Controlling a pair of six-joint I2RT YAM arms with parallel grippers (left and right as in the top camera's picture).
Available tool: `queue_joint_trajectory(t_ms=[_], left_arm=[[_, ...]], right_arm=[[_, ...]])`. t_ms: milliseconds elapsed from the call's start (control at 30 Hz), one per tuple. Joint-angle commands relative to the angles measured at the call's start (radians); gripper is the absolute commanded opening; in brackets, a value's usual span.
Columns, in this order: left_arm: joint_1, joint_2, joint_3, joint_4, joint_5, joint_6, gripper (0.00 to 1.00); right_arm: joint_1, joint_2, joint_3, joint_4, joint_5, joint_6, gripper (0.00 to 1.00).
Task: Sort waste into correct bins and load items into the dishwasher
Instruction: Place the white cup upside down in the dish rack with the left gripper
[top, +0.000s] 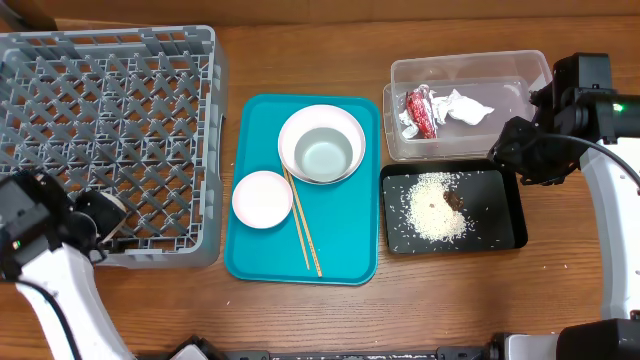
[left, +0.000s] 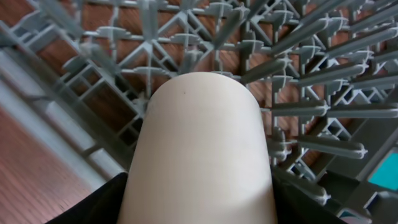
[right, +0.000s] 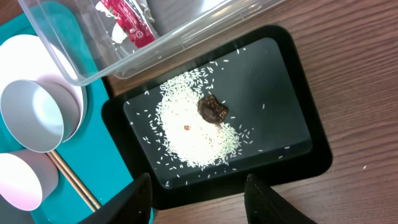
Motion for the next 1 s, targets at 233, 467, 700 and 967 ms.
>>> queue_joint_trajectory(t_ms=[233,467,700,967], left_arm=[[-0.095,0.231,0.262,-0.111,-0.003,0.021,0.04],[-0.099,0.301,0.262,-0.131,-0.026,0.021,0.04],[-0.099,0.329,0.262,-0.131,-0.025,0.021,0.52],[-0.099,0.327,0.283,-0.133,0.019,0.044,1.0]], right_arm=[[-0.002,-0.01,0.006,0.002,0.006,-0.007,0.5],[-0.002,-0.01,0.006,-0.004,0.006,-0.007,0.5],[-0.002,-0.01,0.006,-0.008,0.006,-0.007,0.5],[-0.002,-0.01,0.006,-0.021,0.006,-0.007,0.69]])
